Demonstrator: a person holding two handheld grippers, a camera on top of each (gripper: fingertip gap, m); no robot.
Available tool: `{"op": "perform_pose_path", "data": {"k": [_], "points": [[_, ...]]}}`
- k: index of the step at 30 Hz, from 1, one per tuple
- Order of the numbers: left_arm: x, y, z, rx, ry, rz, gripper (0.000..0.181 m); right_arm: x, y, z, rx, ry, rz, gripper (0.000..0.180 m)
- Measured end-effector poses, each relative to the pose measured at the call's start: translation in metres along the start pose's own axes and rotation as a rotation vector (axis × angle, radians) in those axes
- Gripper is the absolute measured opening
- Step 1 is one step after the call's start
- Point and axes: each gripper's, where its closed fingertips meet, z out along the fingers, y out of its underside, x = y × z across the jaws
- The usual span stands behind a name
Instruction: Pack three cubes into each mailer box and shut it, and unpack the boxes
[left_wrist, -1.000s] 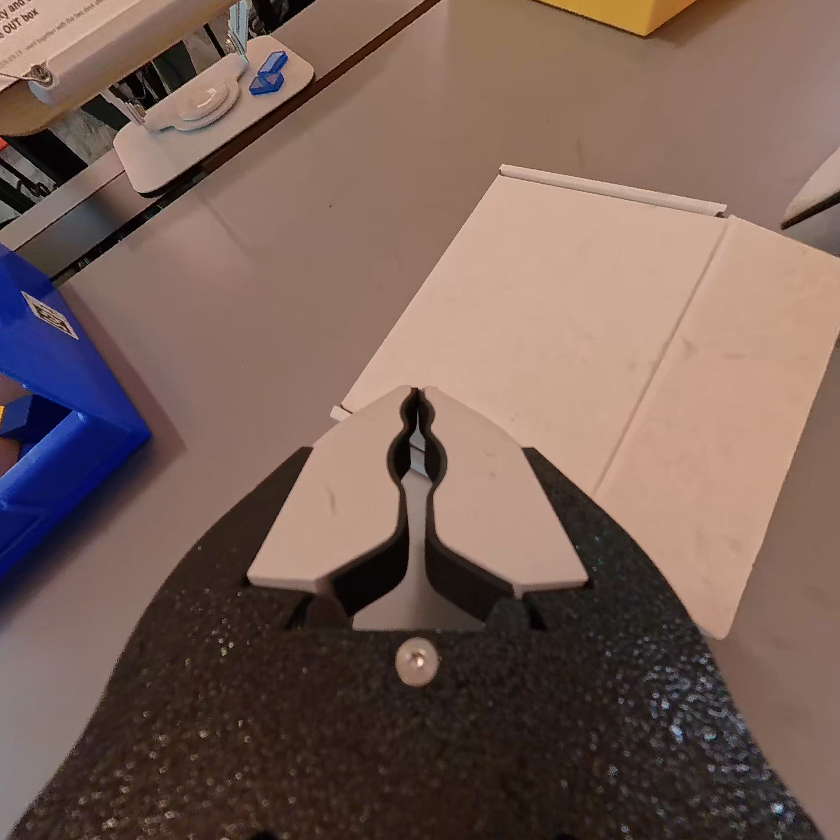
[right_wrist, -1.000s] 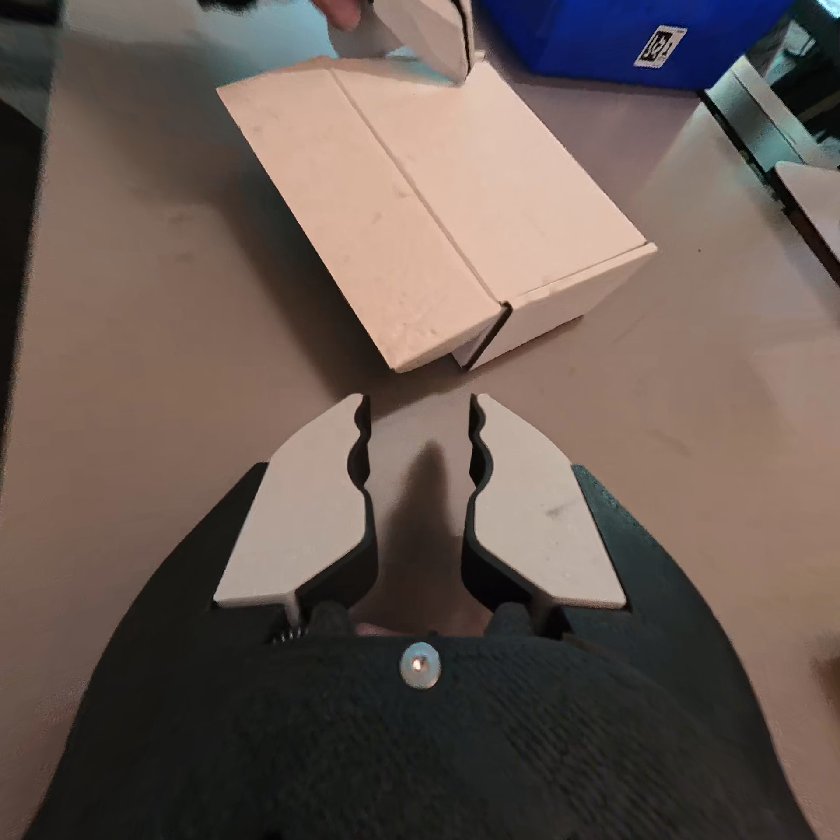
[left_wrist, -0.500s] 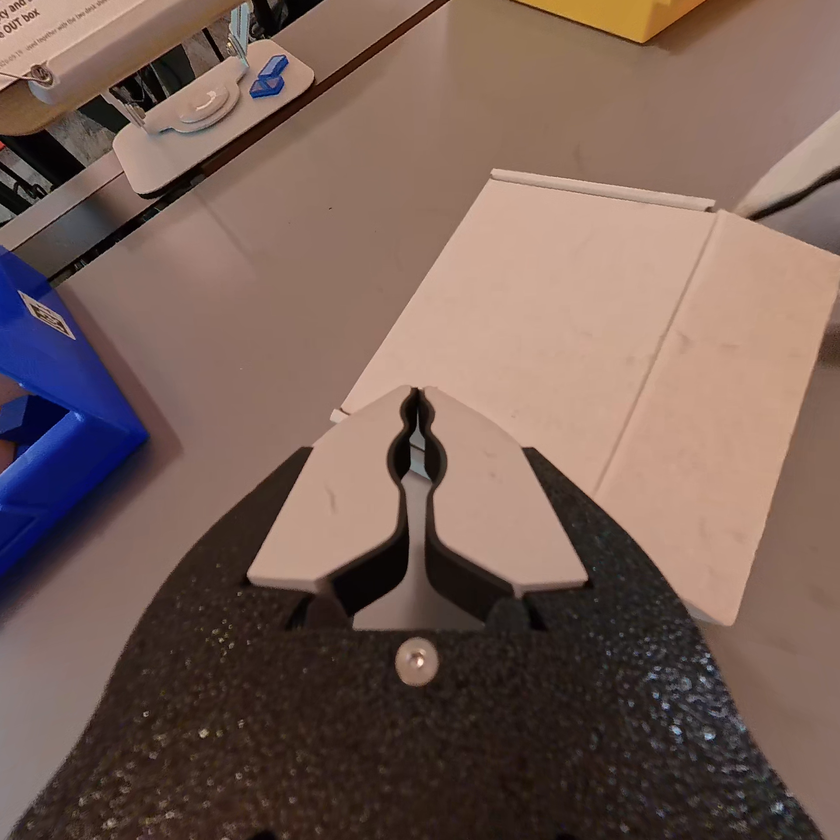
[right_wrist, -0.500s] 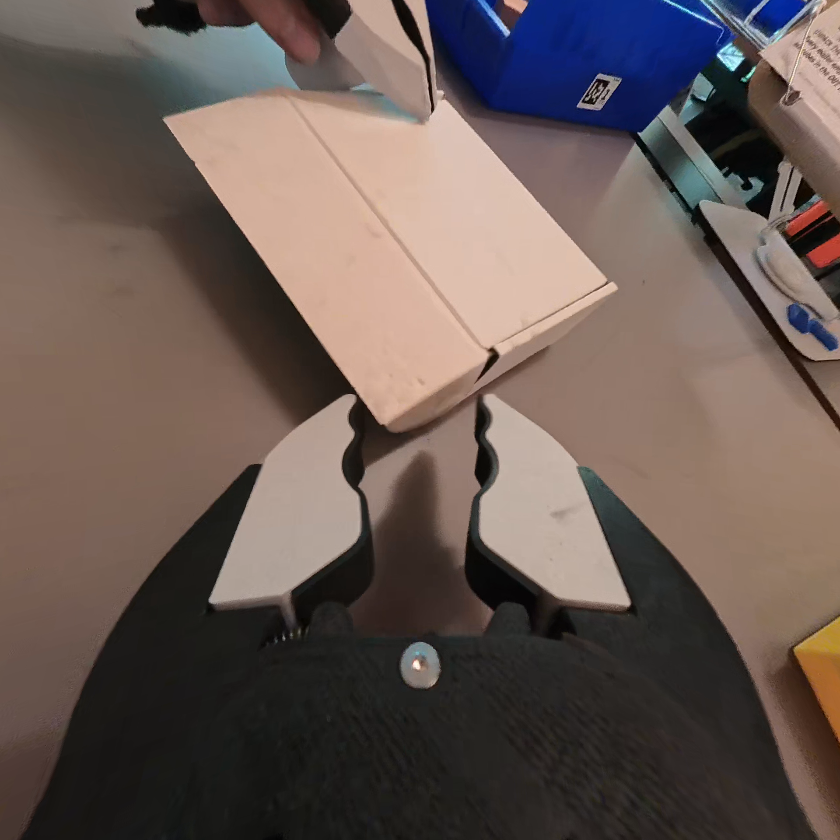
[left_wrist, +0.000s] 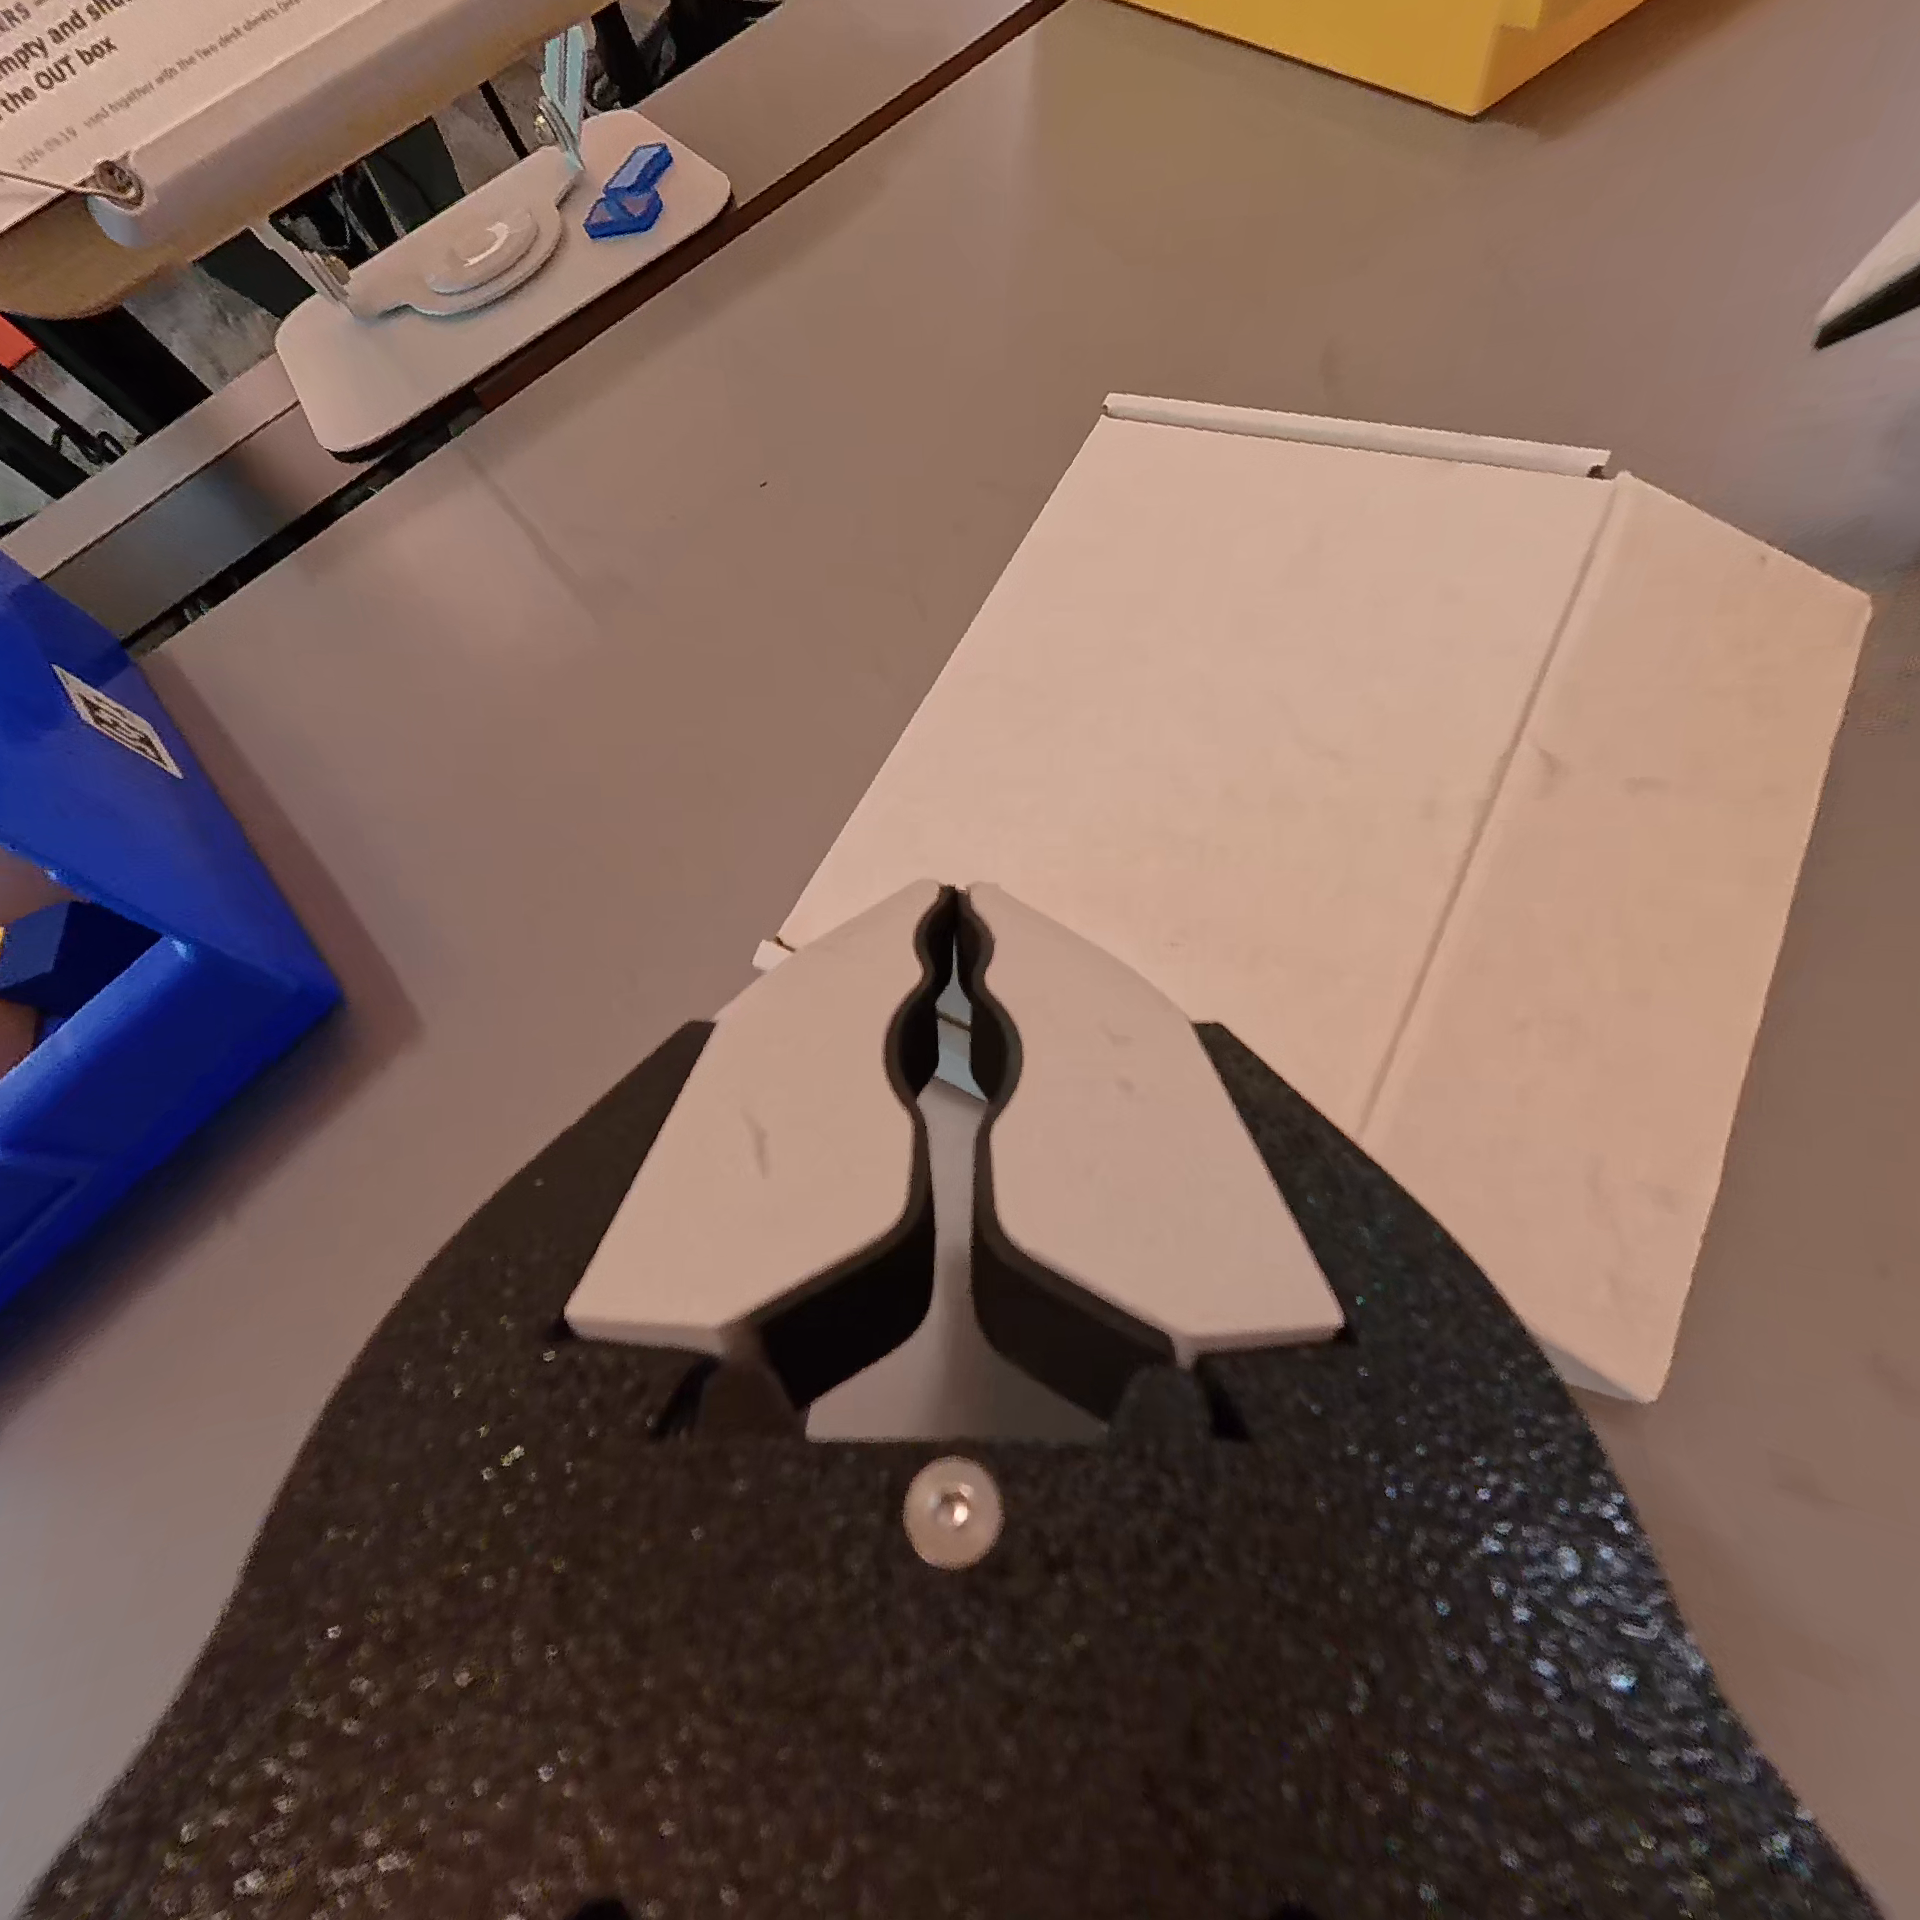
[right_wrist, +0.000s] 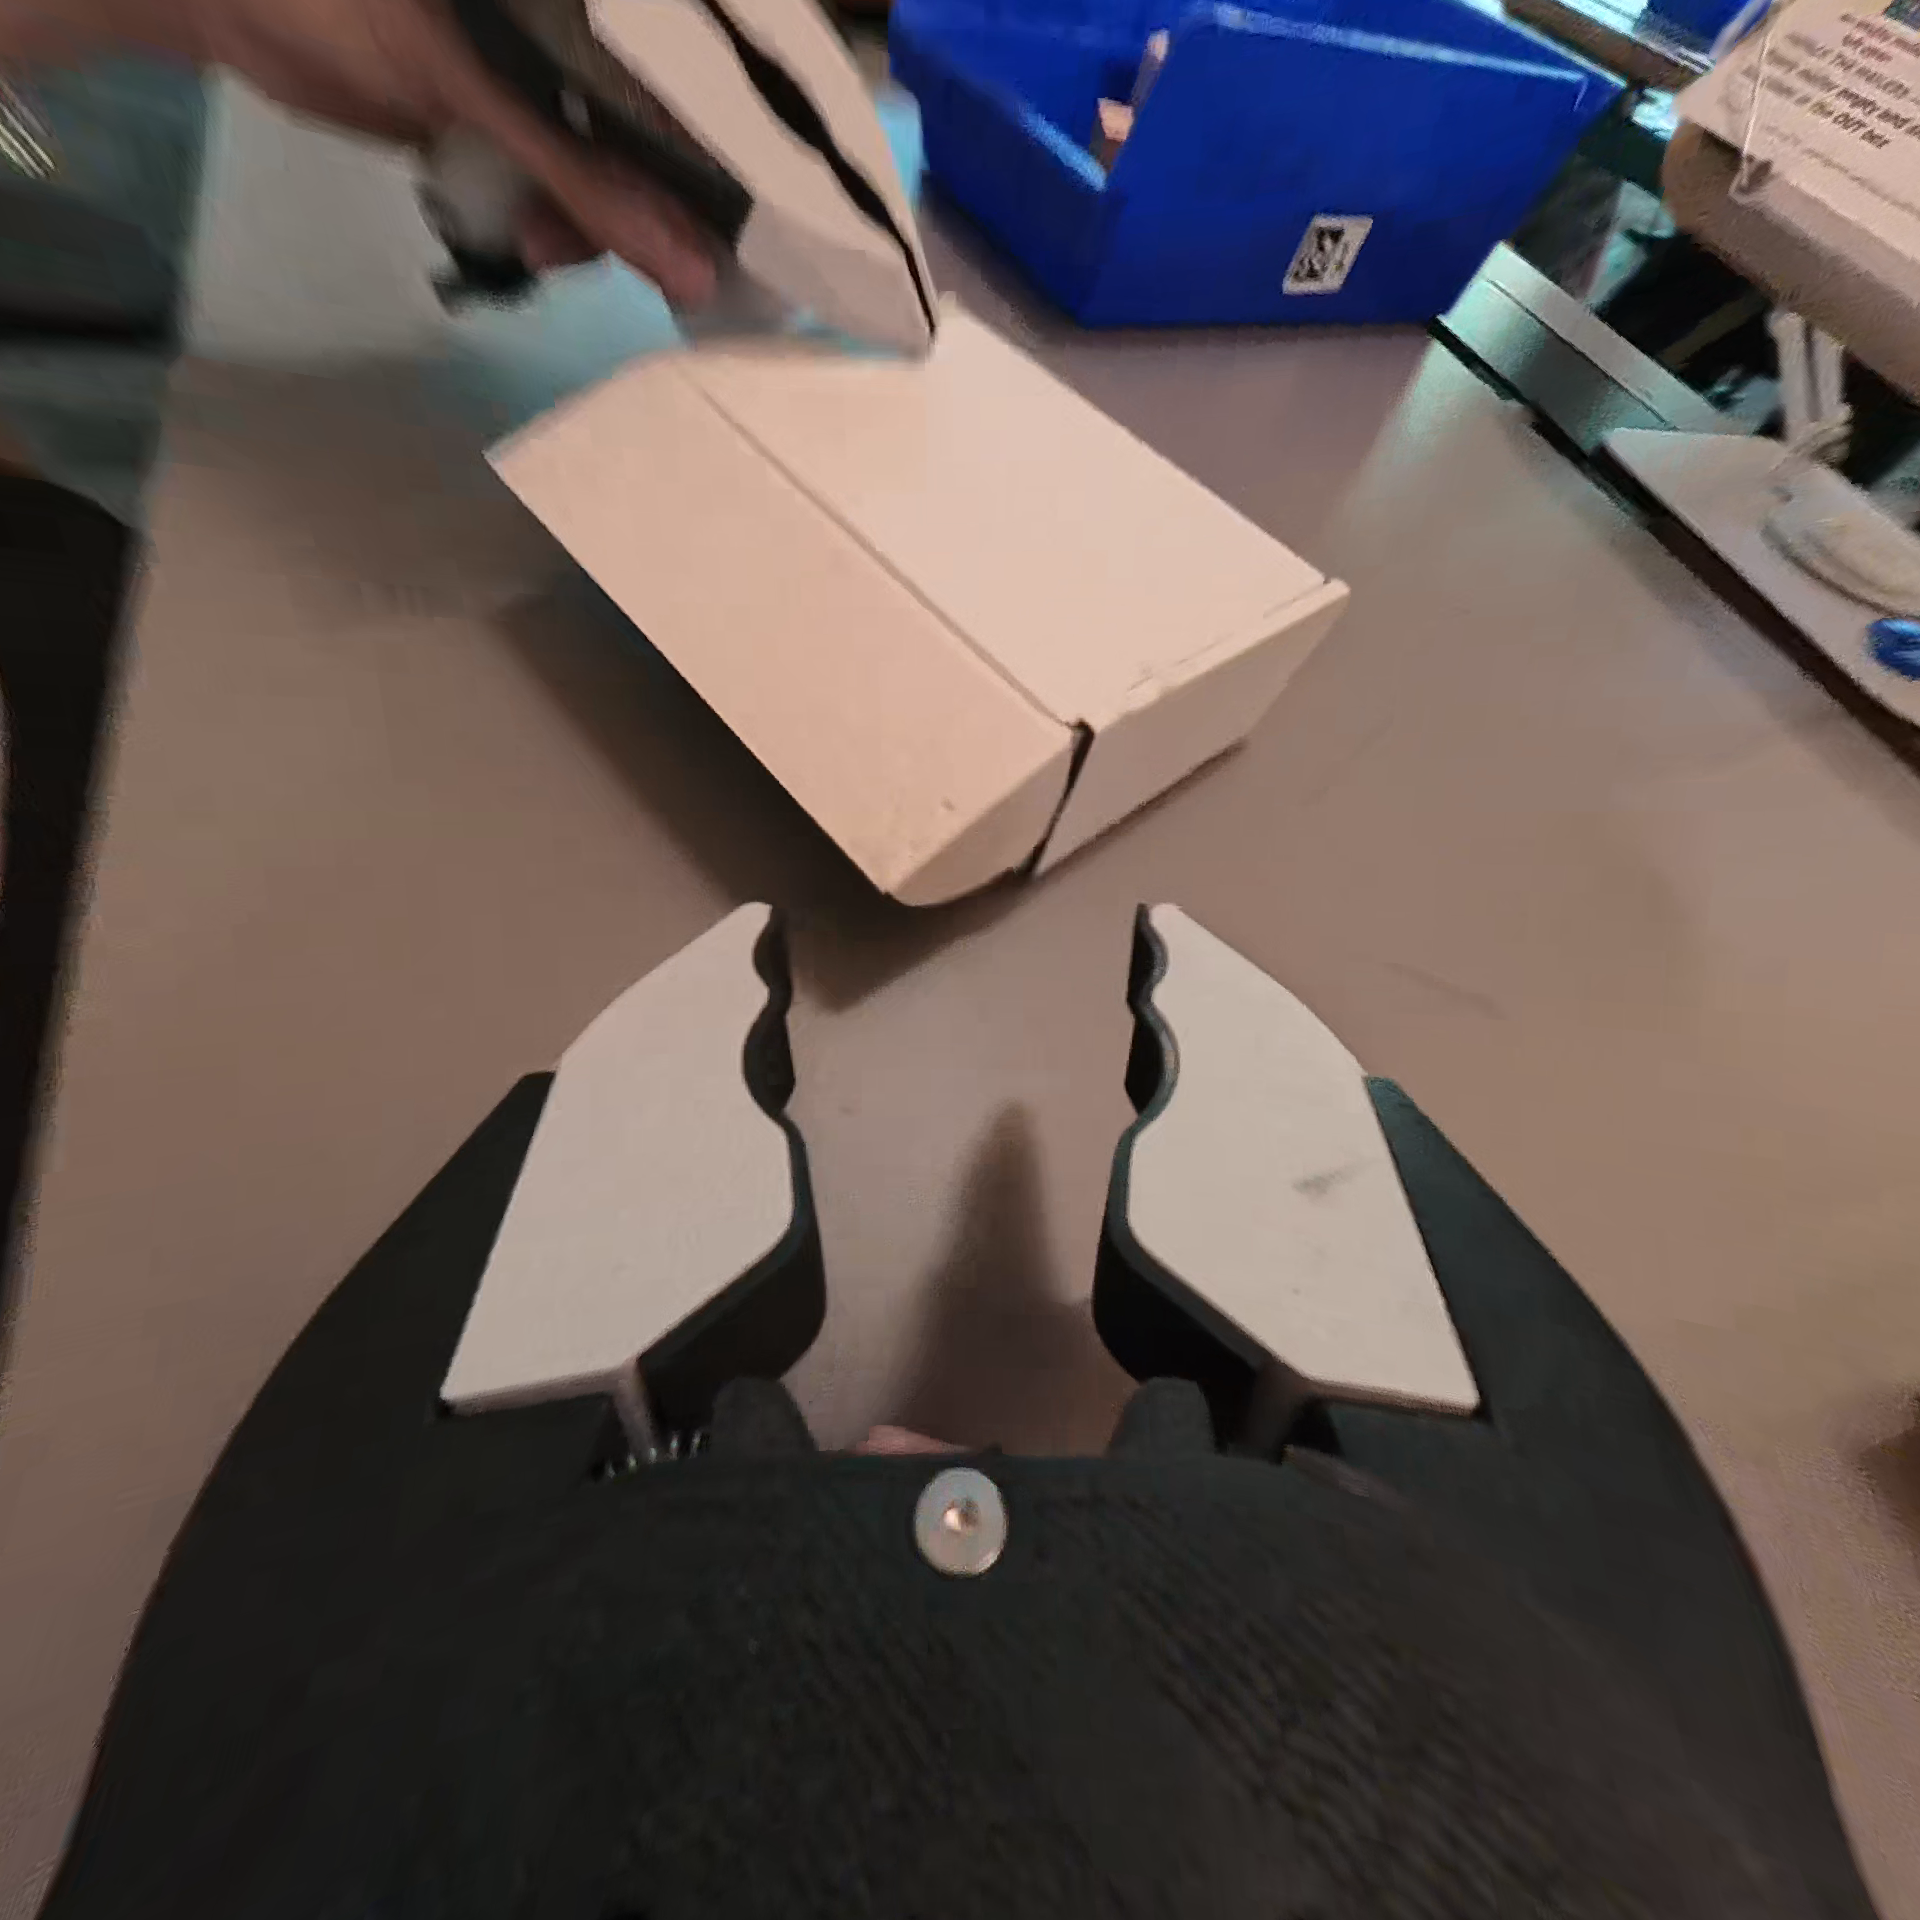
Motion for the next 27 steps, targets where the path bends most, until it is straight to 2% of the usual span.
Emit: {"op": "perform_pose_path", "data": {"k": [4,7,13,17,20,27], "points": [[0.0,0.0,0.0,0.01,0.017,-0.017,0.0,0.011,-0.022,-0.004,0.162,-0.084,0.214,0.071],[0.0,0.0,0.0,0.014,0.021,-0.028,0.0,0.021,-0.018,0.013,0.1,-0.148,0.301,0.074],[0.001,0.0,0.0,0.025,0.027,-0.039,0.0,0.016,0.0,0.049,-0.123,-0.305,0.233,0.076],[0.001,0.0,0.0,0.046,0.053,-0.083,0.0,0.008,0.002,0.053,-0.156,-0.398,0.196,0.059],[0.001,0.0,0.0,0.047,0.064,-0.102,0.0,0.01,0.005,0.057,-0.175,-0.355,0.132,0.052],[0.001,0.0,-0.001,0.058,0.084,-0.118,0.0,0.011,0.006,0.058,-0.176,-0.325,0.115,0.051]]}}
